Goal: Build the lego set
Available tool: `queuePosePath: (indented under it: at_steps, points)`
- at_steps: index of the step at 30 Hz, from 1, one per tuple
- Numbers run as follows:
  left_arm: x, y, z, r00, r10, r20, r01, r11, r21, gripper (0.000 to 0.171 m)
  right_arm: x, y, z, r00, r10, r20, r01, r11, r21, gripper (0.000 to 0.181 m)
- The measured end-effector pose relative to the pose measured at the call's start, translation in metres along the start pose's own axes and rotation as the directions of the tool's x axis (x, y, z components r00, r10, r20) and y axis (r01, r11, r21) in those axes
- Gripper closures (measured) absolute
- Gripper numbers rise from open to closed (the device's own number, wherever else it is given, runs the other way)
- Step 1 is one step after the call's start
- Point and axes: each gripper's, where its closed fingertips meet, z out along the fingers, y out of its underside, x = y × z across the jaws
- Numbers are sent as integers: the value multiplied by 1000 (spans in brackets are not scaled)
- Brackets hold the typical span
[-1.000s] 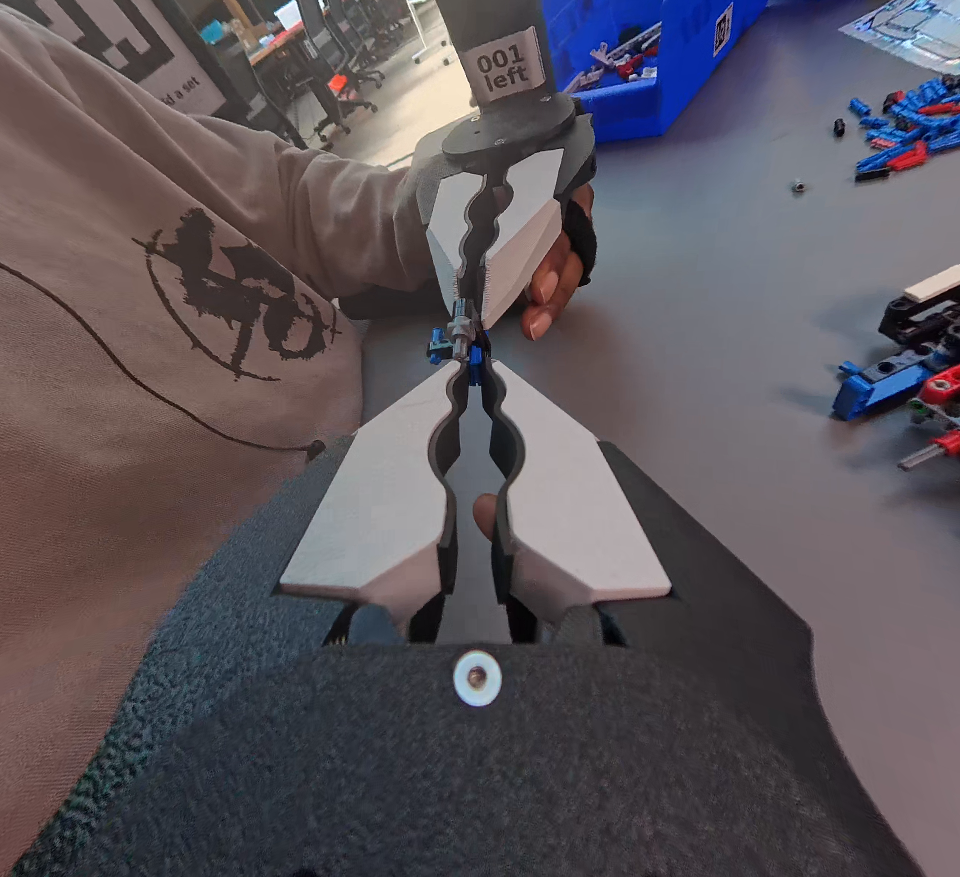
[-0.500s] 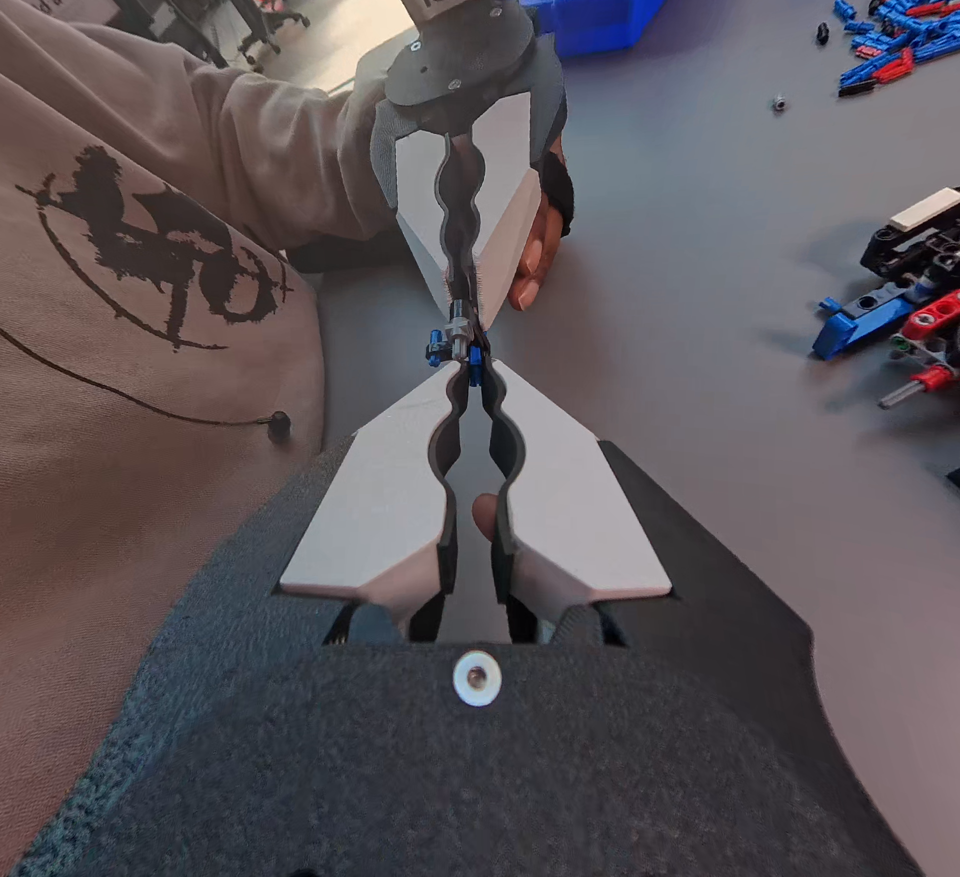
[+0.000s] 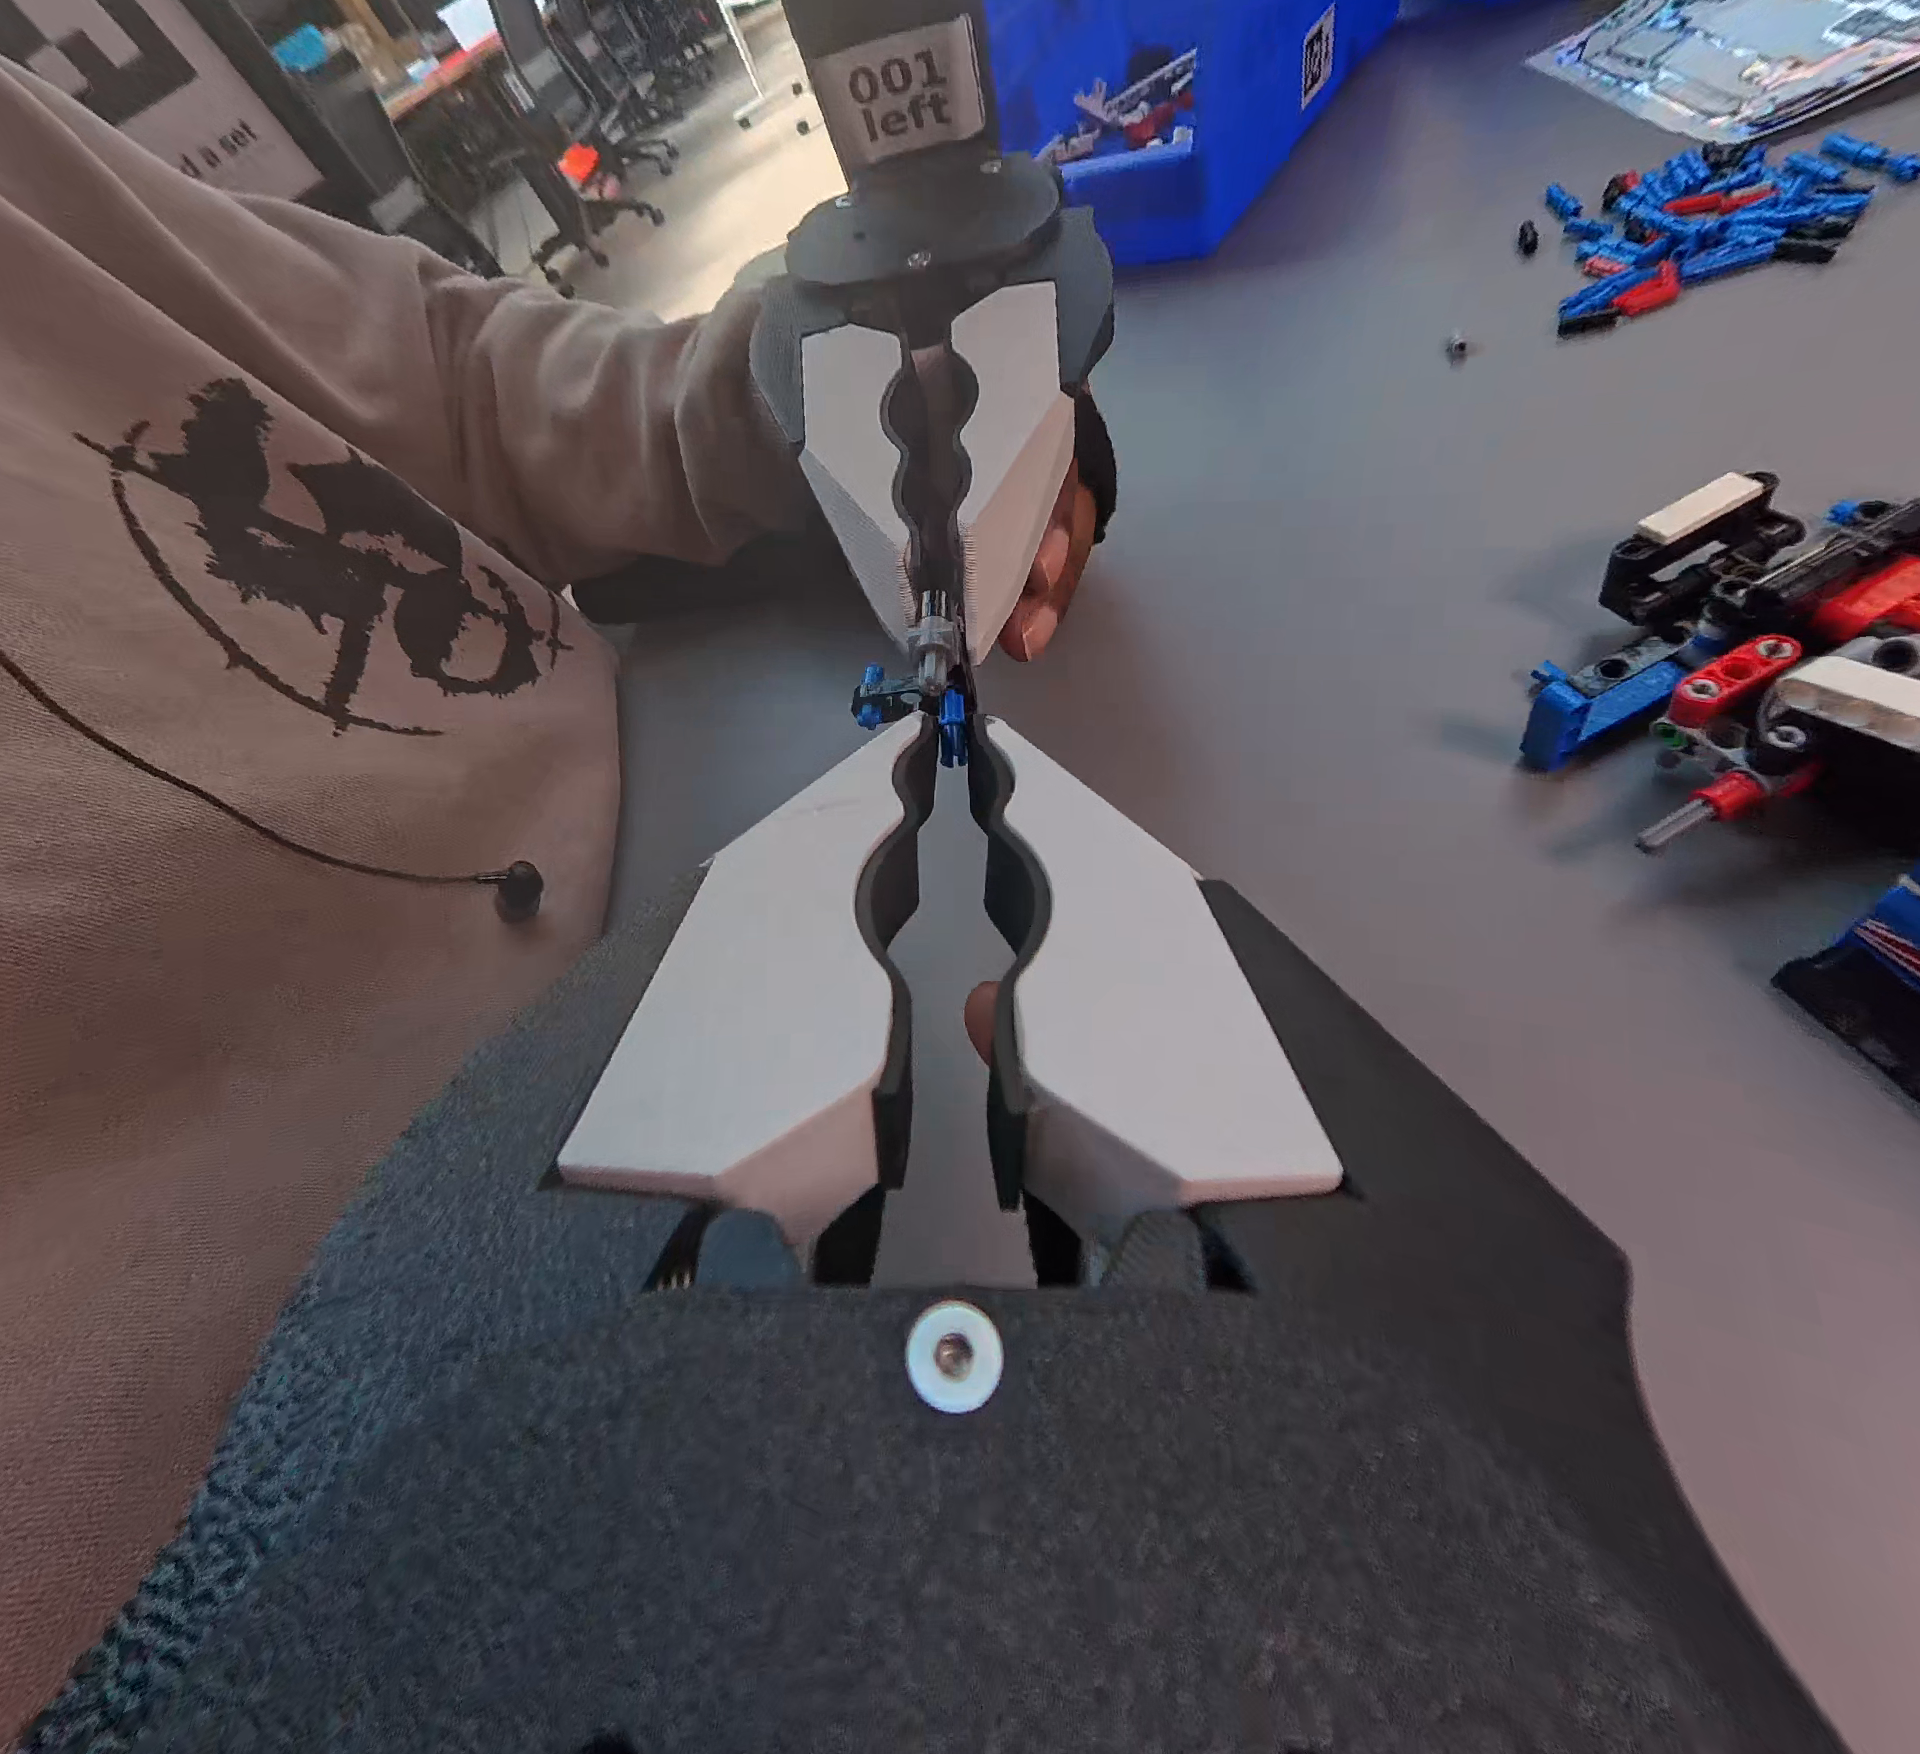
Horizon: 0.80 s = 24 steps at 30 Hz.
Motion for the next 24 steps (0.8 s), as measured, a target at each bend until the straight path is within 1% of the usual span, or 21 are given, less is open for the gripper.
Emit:
queuePosePath:
  at_steps: [3, 5, 9, 11, 13, 15, 17, 19, 22, 24]
  points:
    - [-2, -10, -3, 999, -52, -9, 52, 996, 71, 169, 0, -12, -3, 997, -70, -32, 72, 995, 66, 178]
    - [-1, -14, -5, 997, -70, -16, 71, 993, 97, 169, -1, -18, -3, 995, -89, -43, 93, 990, 101, 178]
    - [0, -17, -6, 997, -78, -28, 80, 990, 112, 169, -4, -25, -5, 992, -111, -54, 117, 983, 143, 178]
    - [4, -15, -4, 997, -70, -39, 74, 992, 103, 169, -6, -26, -5, 995, -89, -35, 94, 985, 148, 179]
    - [5, -17, -3, 997, -65, -30, 68, 991, 115, 169, -7, -26, -6, 996, -91, -25, 93, 987, 133, 179]
    - [5, -21, -4, 997, -74, -38, 79, 987, 141, 169, -9, -28, -7, 994, -108, -27, 111, 982, 152, 179]
    - [5, -29, -6, 995, -90, -44, 97, 977, 189, 169, -10, -34, -9, 995, -93, -20, 95, 974, 207, 179]
    - [5, -39, -7, 994, -103, -47, 111, 962, 250, 169, -12, -44, -13, 997, -82, -14, 83, 953, 290, 179]
    - [7, -54, -8, 990, -124, -60, 137, 932, 335, 169, -16, -60, -20, 999, -32, 26, 18, 899, 437, 179]
    - [8, -61, -8, 988, -138, -65, 152, 913, 378, 169, -18, -68, -23, 999, -4, 48, -21, 861, 508, 180]
